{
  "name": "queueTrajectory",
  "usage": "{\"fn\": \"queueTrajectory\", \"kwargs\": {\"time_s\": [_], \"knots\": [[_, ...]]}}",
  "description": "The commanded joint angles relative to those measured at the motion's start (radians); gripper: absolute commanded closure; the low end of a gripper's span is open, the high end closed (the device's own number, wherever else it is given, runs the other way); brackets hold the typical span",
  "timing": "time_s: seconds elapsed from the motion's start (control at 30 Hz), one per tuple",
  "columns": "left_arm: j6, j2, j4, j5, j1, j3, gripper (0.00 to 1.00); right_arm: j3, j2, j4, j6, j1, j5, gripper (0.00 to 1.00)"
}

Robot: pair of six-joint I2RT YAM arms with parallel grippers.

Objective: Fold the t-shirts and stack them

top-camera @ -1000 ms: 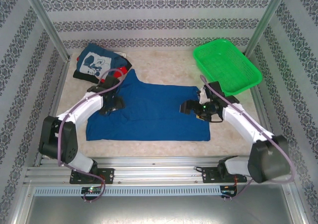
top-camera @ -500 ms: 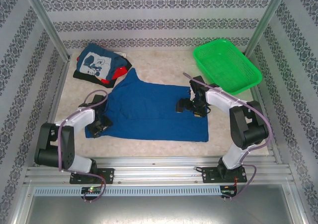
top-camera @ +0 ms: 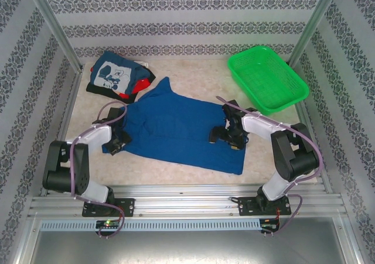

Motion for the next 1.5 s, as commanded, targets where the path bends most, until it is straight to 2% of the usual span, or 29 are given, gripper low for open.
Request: {"fn": "queueTrajectory", "kwargs": {"time_s": [0.0, 0.47, 0.6, 0.77, 0.87, 0.9, 0.97, 1.07, 1.2, 1.33, 1.47], "knots": [[-0.024, -0.055, -0.111, 0.037, 0.022, -0.121, 0.40, -0.021, -0.006, -0.083, 0.021, -0.015, 0.099, 0.02], [-0.165, -0.363, -0.227, 0.111, 0.026, -0.304, 0.40, 0.013, -0.003, -0.142, -0.033, -0.022, 0.185, 0.02], [-0.141, -0.419, -0.292, 0.110, 0.024, -0.264, 0.38, 0.068, -0.069, -0.153, -0.062, -0.035, 0.187, 0.02], [-0.084, -0.468, -0.402, 0.066, 0.010, -0.091, 0.28, 0.188, -0.113, -0.210, -0.102, -0.078, 0.166, 0.02], [-0.035, -0.435, -0.443, 0.034, 0.007, 0.031, 0.23, 0.247, -0.097, -0.216, -0.133, -0.110, 0.139, 0.02], [-0.014, -0.414, -0.438, 0.031, 0.004, 0.073, 0.08, 0.269, -0.078, -0.221, -0.144, -0.124, 0.135, 0.02], [0.026, -0.351, -0.421, 0.027, -0.008, 0.168, 0.01, 0.322, -0.027, -0.231, -0.164, -0.147, 0.146, 0.02], [0.127, -0.222, -0.373, -0.003, -0.074, 0.355, 0.00, 0.387, 0.052, -0.217, -0.188, -0.172, 0.140, 0.03], [0.281, -0.024, -0.327, -0.006, -0.144, 0.585, 0.00, 0.471, 0.148, -0.217, -0.255, -0.166, 0.095, 0.09], [0.350, 0.100, -0.265, 0.033, -0.164, 0.709, 0.01, 0.552, 0.251, -0.264, -0.338, -0.139, 0.110, 0.19], [0.416, 0.190, -0.258, 0.056, -0.180, 0.800, 0.01, 0.586, 0.316, -0.294, -0.365, -0.110, 0.207, 0.26]]}}
